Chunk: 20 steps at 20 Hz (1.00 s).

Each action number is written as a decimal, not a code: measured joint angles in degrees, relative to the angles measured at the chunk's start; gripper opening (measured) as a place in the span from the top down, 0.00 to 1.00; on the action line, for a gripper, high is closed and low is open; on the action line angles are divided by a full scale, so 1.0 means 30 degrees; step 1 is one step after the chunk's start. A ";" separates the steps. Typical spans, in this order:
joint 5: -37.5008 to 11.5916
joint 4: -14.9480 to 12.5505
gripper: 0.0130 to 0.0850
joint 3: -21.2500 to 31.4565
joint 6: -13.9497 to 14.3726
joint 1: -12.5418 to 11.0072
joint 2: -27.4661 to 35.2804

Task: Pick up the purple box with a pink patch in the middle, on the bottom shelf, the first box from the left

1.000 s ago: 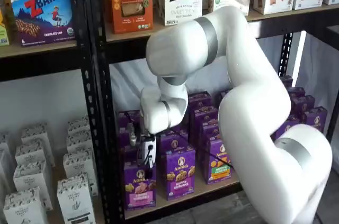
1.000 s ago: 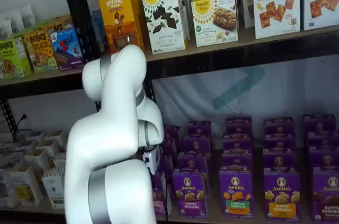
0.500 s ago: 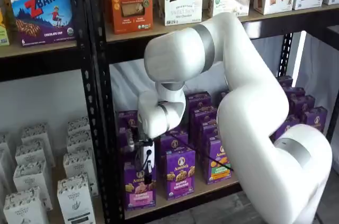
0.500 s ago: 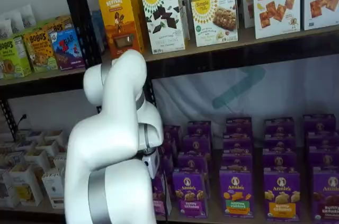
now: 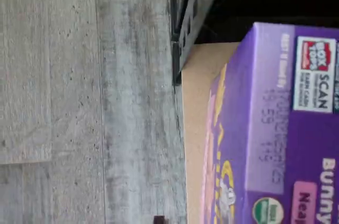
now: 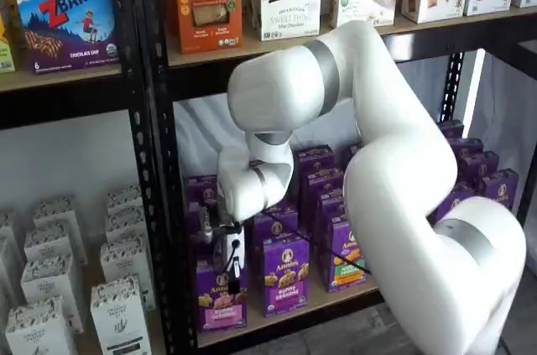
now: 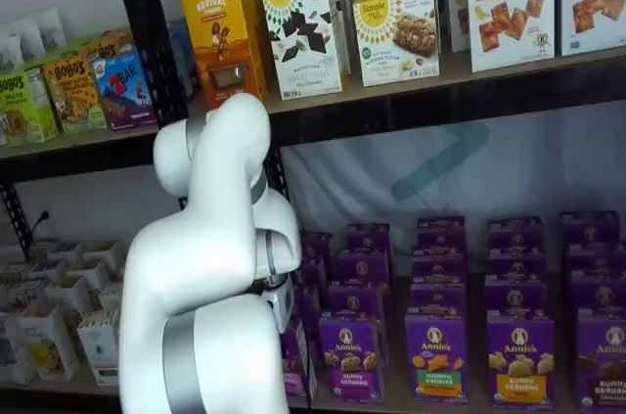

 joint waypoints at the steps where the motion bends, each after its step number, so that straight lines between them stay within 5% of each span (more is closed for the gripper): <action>1: 0.0042 -0.0073 0.28 0.0042 0.0064 0.0000 -0.0036; 9: -0.0871 -0.0639 0.28 0.0669 0.0502 -0.0078 -0.0263; 18: -0.1532 -0.0039 0.28 0.1080 0.0039 0.0020 -0.0412; 20: -0.1678 0.0002 0.39 0.1145 0.0019 0.0037 -0.0429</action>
